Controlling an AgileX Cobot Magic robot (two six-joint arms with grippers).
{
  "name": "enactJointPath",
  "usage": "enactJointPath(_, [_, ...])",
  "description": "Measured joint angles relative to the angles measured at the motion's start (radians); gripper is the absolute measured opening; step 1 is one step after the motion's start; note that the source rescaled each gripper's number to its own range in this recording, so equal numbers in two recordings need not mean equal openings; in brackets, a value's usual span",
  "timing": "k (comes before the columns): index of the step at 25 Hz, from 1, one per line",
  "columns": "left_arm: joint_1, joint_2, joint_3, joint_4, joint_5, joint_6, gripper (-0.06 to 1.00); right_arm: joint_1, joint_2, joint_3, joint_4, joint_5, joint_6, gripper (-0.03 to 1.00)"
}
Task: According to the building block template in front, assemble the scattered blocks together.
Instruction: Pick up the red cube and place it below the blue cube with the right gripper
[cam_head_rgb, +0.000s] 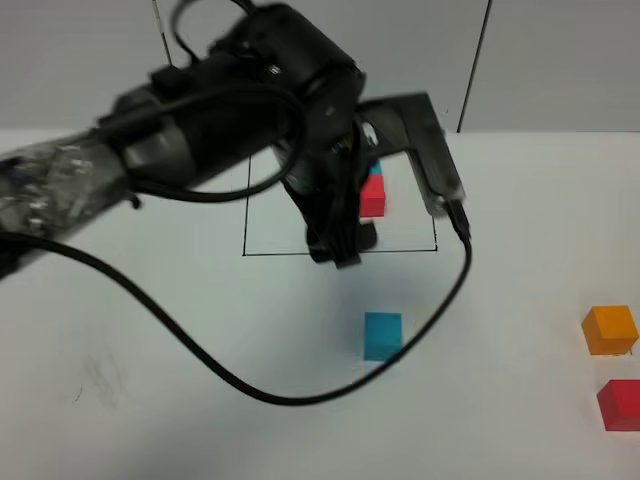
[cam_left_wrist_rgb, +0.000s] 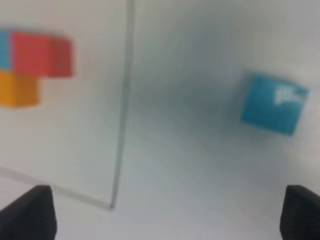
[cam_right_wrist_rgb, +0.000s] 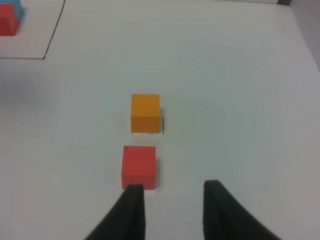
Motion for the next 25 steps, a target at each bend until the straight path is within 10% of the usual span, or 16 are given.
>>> enactJointPath(4, [0.081,-0.199,0.0,0.114,0.124,-0.07,0.91,0.0,0.0,0.0,0.0,0.0,0.0,0.0])
enactJointPath(12, [0.313,-0.689,0.065,0.057,0.14,-0.122,0.87,0.0,0.0,0.0,0.0,0.0,0.0,0.0])
enactJointPath(25, [0.354,-1.584,0.474,-0.009,0.141,-0.165,0.72,0.0,0.0,0.0,0.0,0.0,0.0,0.0])
